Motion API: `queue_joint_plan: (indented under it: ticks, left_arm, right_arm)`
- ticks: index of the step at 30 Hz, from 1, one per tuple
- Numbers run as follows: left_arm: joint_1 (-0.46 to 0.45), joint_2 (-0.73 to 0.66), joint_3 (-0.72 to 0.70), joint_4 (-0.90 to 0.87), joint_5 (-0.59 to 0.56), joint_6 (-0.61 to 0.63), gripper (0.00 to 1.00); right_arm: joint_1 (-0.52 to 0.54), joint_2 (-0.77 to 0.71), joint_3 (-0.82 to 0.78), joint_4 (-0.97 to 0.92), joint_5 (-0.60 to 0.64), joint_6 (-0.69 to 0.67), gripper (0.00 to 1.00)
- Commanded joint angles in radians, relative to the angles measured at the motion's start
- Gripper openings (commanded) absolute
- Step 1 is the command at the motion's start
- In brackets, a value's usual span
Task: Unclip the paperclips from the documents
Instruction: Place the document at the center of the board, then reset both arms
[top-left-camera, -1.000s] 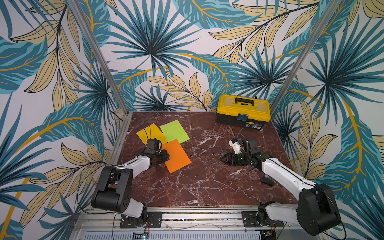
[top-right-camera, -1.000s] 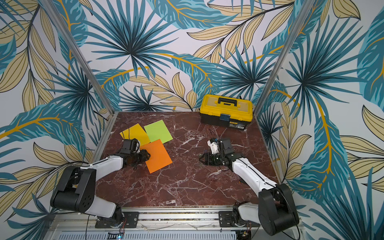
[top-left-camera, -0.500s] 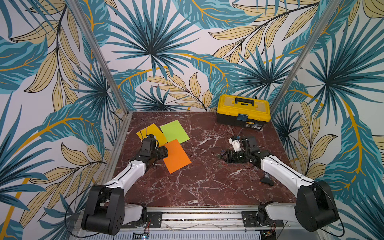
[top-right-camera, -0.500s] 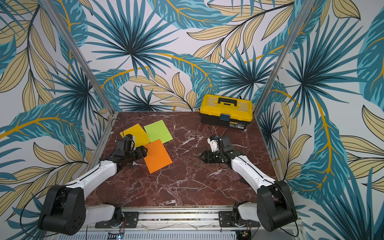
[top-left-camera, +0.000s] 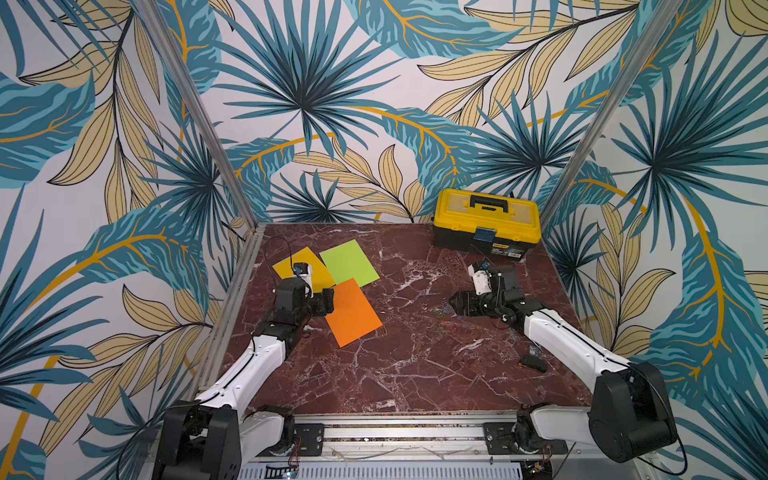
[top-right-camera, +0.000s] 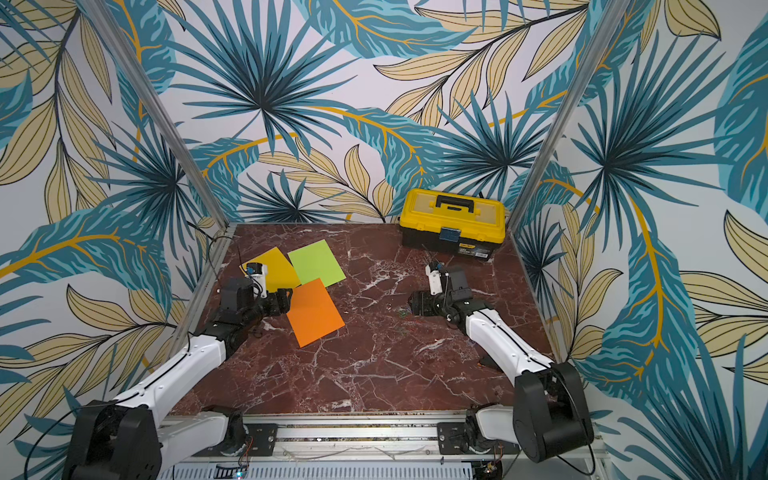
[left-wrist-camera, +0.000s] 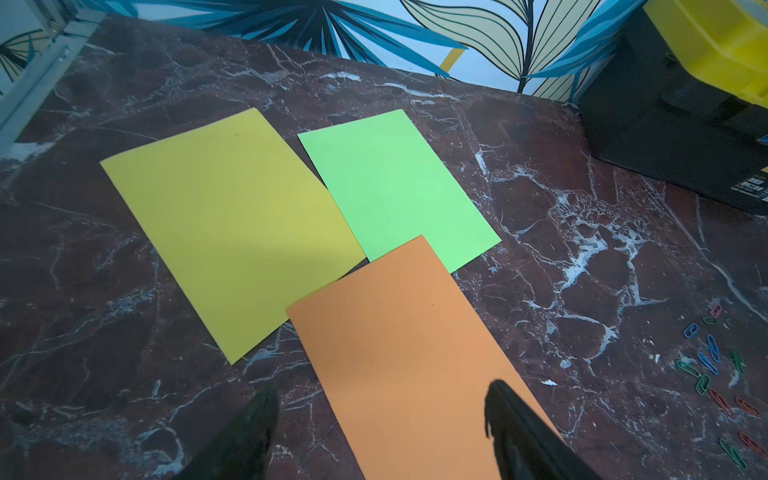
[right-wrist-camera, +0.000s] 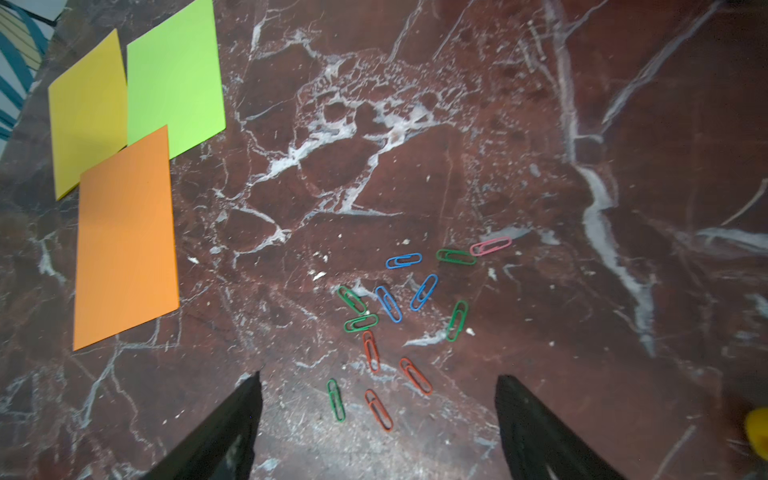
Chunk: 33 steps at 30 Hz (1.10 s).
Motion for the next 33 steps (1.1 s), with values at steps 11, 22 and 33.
queue_joint_plan:
  ticks: [11, 22, 33]
  left_arm:
    - [0.008, 0.023, -0.053, 0.266, -0.163, 0.174, 0.85]
    - [0.053, 0.093, -0.171, 0.574, -0.211, 0.273, 0.84]
    - [0.092, 0.225, -0.223, 0.777, -0.169, 0.285, 0.83]
  right_arm:
    - [-0.073, -0.087, -0.149, 0.271, 0.463, -0.051, 1.00]
    - [-0.104, -0.069, -0.279, 0.570, 0.634, -0.087, 1.00]
    - [-0.107, 0.056, -0.382, 0.929, 0.616, -0.179, 0.99]
